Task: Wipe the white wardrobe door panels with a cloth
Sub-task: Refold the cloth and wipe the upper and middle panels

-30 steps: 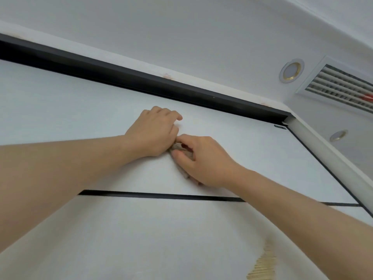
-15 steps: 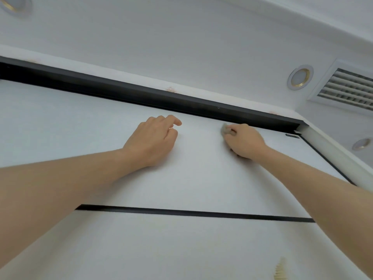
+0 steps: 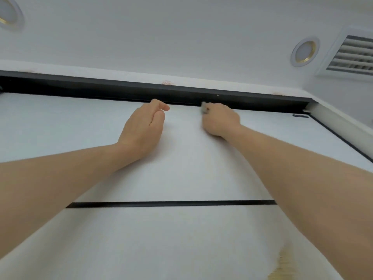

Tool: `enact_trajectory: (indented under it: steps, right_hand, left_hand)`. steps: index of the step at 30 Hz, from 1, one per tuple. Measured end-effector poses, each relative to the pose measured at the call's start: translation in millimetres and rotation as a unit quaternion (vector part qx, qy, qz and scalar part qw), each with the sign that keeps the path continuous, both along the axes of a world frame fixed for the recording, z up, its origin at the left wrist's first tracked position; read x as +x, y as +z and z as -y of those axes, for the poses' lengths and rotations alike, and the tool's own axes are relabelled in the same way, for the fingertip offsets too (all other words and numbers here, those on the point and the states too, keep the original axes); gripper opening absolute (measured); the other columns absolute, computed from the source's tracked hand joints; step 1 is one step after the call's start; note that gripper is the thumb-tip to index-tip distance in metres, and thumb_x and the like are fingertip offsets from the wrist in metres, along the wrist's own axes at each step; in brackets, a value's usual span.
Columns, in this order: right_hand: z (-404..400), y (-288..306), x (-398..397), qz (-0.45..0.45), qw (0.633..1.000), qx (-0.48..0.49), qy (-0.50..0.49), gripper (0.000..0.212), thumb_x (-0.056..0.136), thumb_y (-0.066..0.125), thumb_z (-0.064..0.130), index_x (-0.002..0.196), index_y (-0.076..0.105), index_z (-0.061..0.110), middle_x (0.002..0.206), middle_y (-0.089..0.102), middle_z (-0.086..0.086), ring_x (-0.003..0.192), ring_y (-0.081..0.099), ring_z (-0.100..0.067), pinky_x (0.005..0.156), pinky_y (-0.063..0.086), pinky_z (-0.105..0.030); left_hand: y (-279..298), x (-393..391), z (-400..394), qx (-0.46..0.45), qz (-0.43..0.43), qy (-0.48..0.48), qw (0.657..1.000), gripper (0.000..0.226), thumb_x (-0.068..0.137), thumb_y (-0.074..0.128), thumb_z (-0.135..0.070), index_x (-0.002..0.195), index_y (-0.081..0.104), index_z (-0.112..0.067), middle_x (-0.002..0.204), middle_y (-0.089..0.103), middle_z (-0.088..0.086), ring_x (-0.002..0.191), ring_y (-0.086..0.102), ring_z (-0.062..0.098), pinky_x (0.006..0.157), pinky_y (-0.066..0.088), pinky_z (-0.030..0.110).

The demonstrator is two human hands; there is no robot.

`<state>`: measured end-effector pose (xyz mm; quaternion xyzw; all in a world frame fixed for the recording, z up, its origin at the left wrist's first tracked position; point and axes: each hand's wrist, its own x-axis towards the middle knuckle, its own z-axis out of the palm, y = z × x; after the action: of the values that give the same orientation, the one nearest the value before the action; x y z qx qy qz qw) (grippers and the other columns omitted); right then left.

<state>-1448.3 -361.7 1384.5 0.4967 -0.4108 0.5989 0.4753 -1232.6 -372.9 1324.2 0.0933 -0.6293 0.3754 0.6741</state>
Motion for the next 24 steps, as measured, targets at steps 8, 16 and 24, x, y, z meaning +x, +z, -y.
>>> enact_trajectory:
  steps: [8, 16, 24]
  right_hand:
    - [-7.9, -91.3, 91.6, -0.322, 0.943, 0.061, 0.061, 0.032, 0.098, 0.050, 0.030, 0.127, 0.064, 0.035, 0.120, 0.068, 0.009, 0.105, 0.058, -0.019, 0.085, 0.046, -0.034]
    - [-11.5, -64.9, -47.1, 0.231, 0.970, 0.047, 0.058, 0.015, 0.100, 0.041, 0.021, 0.101, 0.055, 0.015, 0.119, 0.066, -0.016, 0.098, 0.057, -0.036, 0.079, 0.040, -0.037]
    - [-16.8, -206.8, 203.3, -0.320, 0.944, 0.081, 0.022, 0.039, 0.089, 0.043, 0.032, 0.125, 0.055, 0.034, 0.103, 0.061, 0.009, 0.092, 0.060, -0.017, 0.077, 0.048, -0.033]
  left_hand:
    - [2.2, 51.9, -23.7, -0.053, -0.096, -0.010, 0.994, 0.043, 0.093, 0.025, -0.030, 0.118, 0.058, -0.019, 0.121, 0.059, 0.000, 0.108, 0.053, 0.017, 0.091, 0.040, 0.034]
    - [-4.0, 222.2, -36.3, 0.036, -0.134, 0.177, 0.975, 0.029, 0.104, 0.033, -0.025, 0.120, 0.058, -0.023, 0.112, 0.058, 0.001, 0.092, 0.054, 0.024, 0.082, 0.042, 0.040]
    - [-23.9, 245.2, -10.1, 0.067, -0.075, 0.240, 0.965, 0.031, 0.101, 0.040, -0.034, 0.121, 0.064, -0.030, 0.125, 0.060, 0.003, 0.113, 0.051, 0.026, 0.092, 0.041, 0.041]
